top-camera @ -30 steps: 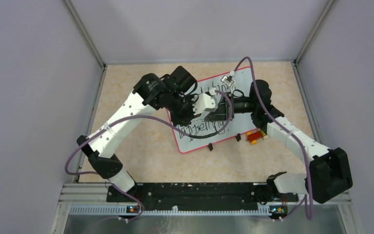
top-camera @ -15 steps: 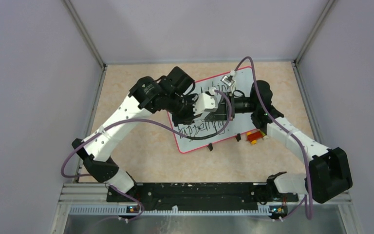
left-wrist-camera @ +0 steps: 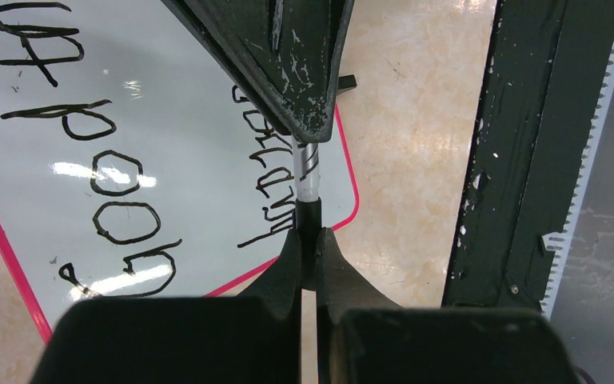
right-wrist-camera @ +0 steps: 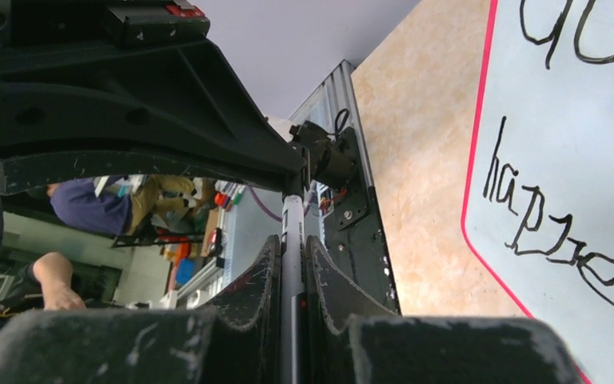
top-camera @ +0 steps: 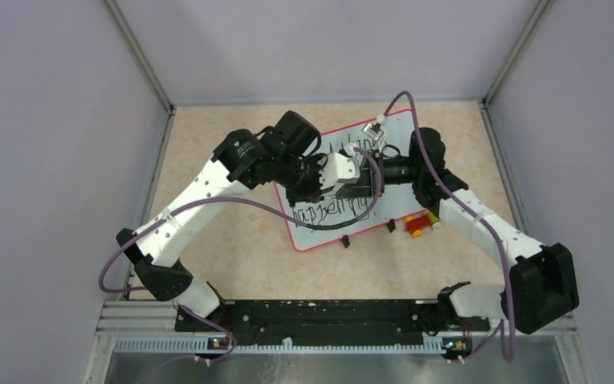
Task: Write a sentence on the whiteboard
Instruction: Insert the whiteboard marker without the cap into the pen cap, then pass from the right arm to the left
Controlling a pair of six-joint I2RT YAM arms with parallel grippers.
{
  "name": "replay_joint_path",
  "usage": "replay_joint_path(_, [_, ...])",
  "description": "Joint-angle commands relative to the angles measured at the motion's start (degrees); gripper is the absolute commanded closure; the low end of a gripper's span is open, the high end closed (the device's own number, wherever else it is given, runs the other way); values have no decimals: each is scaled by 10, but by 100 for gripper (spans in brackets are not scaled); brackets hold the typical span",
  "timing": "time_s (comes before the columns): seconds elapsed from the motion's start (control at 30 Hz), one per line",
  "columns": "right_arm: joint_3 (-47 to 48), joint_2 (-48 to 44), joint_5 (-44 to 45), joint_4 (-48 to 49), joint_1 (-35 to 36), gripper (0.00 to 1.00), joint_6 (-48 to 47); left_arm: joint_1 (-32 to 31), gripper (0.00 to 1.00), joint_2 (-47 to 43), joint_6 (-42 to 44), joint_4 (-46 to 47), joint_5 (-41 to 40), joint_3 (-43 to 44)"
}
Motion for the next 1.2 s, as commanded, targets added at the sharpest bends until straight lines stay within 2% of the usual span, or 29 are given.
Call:
replay_joint_path(0.0, [35,7,44,-87,11,100,-78,-7,100,14,6,54,13,9])
replay_joint_path(0.1, [34,9,55,-90,12,100,-80,-8,100,25,3,62,6,13])
replay_joint_path(0.47, [4,18,35,25,14,100,-11,-14,99,58,-20,85,58,75])
replay_joint_path(0.63, [-8,19,31,95,-1,100,40,-12,85,67,-41,87,33,105])
replay_joint_path(0.7, [-9,19,28,117,-12,100,56,-10,73,64,-40,84,32,118])
replay_joint_path(0.77, [-9,16,27,134,-23,100,68,1,55,53,-47,87,52,127])
replay_joint_path(0.87, [-8,14,25,150,-32,100,80,50,35,40,-65,88,106,143])
replay_joint_path(1.0, [-9,12,19,177,-38,100,101,158,26,24,-76,81,236,127])
replay_joint_path(1.07, [-9,7,18,184,-39,100,107,183,25,-17,-68,105,258,69])
replay_joint_path(1.17, [-10,3,12,189,-39,100,110,188,23,-96,-53,180,244,-52])
